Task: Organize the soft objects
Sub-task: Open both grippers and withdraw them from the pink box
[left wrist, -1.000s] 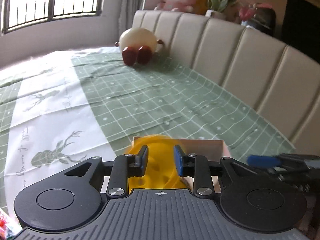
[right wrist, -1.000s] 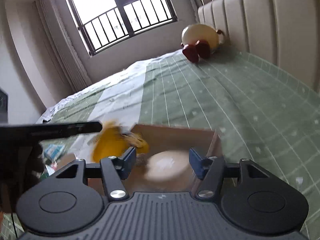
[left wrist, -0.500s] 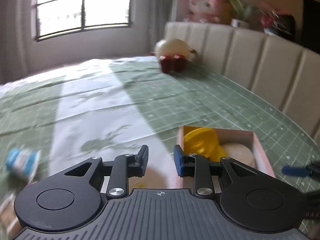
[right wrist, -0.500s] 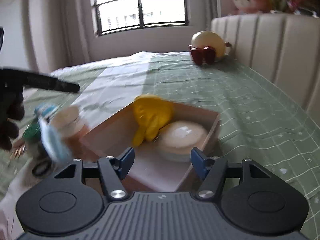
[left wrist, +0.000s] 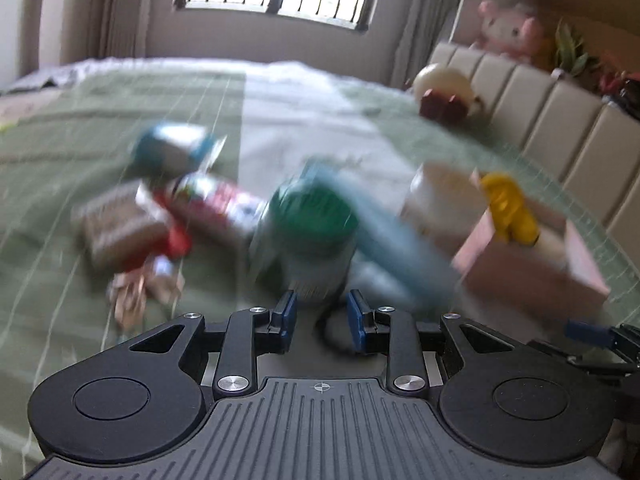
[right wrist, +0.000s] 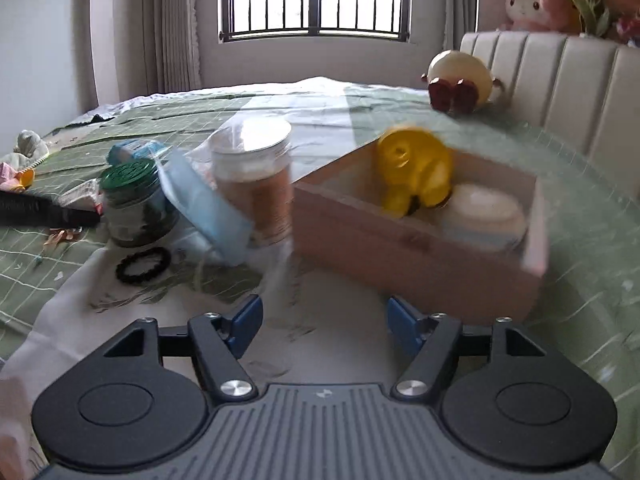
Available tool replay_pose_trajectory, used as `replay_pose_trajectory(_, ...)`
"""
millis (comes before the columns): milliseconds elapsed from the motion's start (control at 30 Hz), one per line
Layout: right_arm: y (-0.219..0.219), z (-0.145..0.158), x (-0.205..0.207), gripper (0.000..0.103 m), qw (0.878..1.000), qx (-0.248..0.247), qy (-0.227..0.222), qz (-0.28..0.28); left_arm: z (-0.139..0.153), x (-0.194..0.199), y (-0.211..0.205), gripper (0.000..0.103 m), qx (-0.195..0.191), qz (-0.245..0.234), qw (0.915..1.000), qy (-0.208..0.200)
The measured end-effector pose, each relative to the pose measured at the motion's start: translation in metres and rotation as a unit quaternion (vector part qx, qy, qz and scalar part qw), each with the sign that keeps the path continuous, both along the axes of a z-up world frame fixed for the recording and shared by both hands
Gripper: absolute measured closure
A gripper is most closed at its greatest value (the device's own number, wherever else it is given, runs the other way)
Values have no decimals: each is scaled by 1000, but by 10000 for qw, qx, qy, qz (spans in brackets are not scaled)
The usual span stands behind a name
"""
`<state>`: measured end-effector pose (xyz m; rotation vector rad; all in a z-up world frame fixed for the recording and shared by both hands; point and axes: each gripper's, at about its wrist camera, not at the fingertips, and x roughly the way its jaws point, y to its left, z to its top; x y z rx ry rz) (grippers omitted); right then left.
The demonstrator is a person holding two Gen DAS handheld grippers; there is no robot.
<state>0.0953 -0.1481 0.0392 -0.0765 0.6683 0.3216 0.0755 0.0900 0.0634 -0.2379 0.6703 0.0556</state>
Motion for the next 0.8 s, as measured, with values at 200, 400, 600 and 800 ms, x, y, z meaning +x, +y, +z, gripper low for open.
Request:
replay_pose_trajectory(200,13,-6,-9,27,9999,-103,-99,74,-11,-6,-1,73,194,138,9996,127)
replay_pose_trajectory(400,10,-10,-8,22,9999,62,-128,0,-19,-4,-9,73,239,-106,9992,310)
replay_pose_trajectory(600,-2,-19,-7,22,9994,310,-38,-158,-22,-8,-18,73,184,-249,9989,348)
replay_pose_trajectory(800,-10,-18,-11,22,9978,602,-197,-212,-12,-17,-19,73,188,-205,9996,36)
